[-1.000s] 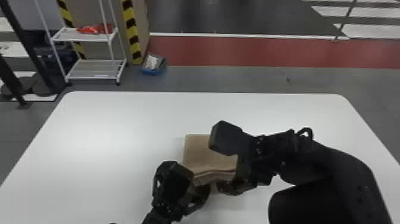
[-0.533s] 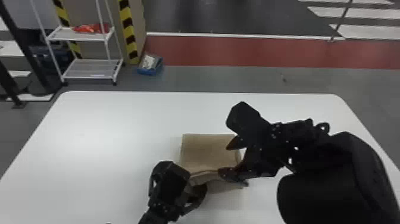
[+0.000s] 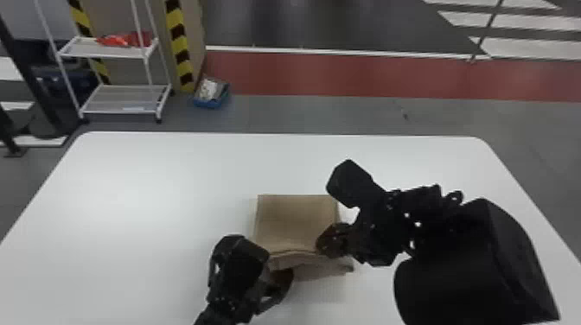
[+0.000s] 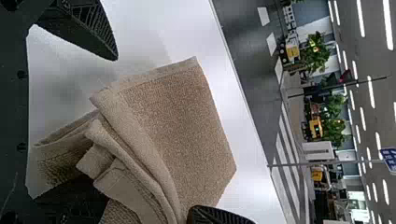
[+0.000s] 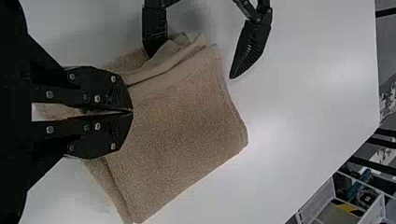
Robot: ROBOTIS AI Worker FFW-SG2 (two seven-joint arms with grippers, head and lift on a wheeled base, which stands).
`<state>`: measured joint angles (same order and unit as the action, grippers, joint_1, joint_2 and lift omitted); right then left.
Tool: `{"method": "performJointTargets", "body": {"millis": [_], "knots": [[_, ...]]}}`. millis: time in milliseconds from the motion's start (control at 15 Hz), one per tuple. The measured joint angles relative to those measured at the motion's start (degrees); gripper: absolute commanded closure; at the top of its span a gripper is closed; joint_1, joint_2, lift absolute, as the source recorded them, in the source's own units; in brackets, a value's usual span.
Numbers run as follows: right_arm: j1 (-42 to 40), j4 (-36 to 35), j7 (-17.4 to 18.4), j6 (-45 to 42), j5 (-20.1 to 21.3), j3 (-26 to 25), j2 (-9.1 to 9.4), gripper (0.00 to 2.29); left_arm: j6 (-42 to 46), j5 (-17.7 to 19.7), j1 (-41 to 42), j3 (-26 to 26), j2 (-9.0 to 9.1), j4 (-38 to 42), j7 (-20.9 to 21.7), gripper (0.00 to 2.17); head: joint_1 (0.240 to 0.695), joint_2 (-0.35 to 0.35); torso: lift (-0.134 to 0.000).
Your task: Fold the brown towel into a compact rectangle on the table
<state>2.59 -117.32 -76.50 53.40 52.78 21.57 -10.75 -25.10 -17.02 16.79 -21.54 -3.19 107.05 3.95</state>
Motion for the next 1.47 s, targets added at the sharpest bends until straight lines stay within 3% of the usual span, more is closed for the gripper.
{"method": "performJointTargets", "body": {"millis": [133,267,400,800,1133,1467], "knots": [[-0.96,0.06,-0.50,-0.71,-0.01,-0.04,-0.11,1.96,-0.55,-0.21,0.00,-0.12,-0.05,0.19,0.29,0.08,0.695,-0.063,-0.124],[-1.55,0.07,-0.67,-1.30,0.06,-0.21,-0.30,1.96,-3.47,-1.51,-0.01,-0.05,-0.12,0.78,3.21,0.08,0.695,-0.065,-0.124],[-2.11,0.13,-0.68,-2.52,0.55,-0.51,-0.40,1.96,-7.34,-6.19,-0.01,-0.04,-0.12,1.95,7.46,0.07,0.695,-0.063,-0.124],[-2.55,1.10,-0.31,-4.06,1.01,-0.74,-0.41,1.96,-16.10,-17.09,0.01,2.00,0.00,10.18,27.23,0.06,0.695,-0.052,-0.124],[-2.59,0.85,-0.19,-4.71,0.65,-0.97,-0.24,1.96,-18.32,-20.55,-2.12,2.97,0.38,11.94,39.45,0.06,0.695,-0.061,-0.124],[-2.50,-1.44,1.24,-4.31,-3.25,-3.53,1.06,1.96,-17.77,-24.15,-4.71,4.71,0.28,11.94,50.14,0.06,0.695,-0.054,-0.124]]}}
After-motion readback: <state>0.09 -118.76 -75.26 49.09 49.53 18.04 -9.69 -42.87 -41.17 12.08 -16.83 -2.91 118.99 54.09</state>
